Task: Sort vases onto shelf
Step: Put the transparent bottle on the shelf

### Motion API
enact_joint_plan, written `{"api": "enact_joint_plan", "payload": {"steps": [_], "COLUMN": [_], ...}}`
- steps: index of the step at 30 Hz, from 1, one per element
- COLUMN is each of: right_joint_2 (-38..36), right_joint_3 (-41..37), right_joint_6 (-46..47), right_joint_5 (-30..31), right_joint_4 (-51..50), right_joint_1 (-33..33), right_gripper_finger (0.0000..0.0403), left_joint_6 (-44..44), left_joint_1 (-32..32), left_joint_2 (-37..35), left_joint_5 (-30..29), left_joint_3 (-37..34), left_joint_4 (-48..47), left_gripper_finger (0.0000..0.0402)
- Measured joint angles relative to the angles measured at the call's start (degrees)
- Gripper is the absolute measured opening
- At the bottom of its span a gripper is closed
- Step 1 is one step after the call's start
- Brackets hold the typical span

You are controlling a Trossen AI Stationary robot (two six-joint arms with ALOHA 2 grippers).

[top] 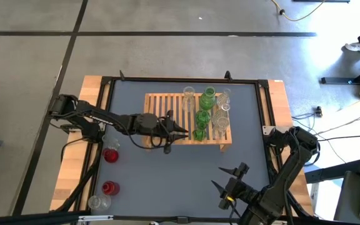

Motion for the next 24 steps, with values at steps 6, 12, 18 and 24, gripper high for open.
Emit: {"api": "enact_joint_plan", "payload": {"steps": [6, 12, 18, 24], "right_joint_2": [0.0, 0.0, 0.0, 0.0], "right_joint_3": [0.0, 0.0, 0.0, 0.0], "right_joint_6": [-0.8, -1.2, -2.6, -2.8], "right_joint_5": [0.0, -0.1, 0.0, 0.1], "right_joint_4": [-0.1, -0.1, -0.3, -0.3], "right_joint_1": [0.0, 0.0, 0.0, 0.0], "right_gripper_finger": [0.0264, 0.0264, 0.0264, 0.0264], "left_joint_6": [-0.8, -1.4, -1.1, -1.4], "left_joint_1": [1.7, 3.0, 3.6, 3.8], "left_joint_2": [1.2, 1.9, 2.1, 4.9], "left_joint_5": [0.6, 3.5, 3.5, 5.7], "left_joint_3": [0.1, 0.0, 0.0, 0.0], "left_joint_4": [-0.3, 0.5, 1.9, 6.6], "left_gripper_finger": [0.0078, 0.0078, 0.0078, 0.0078]}}
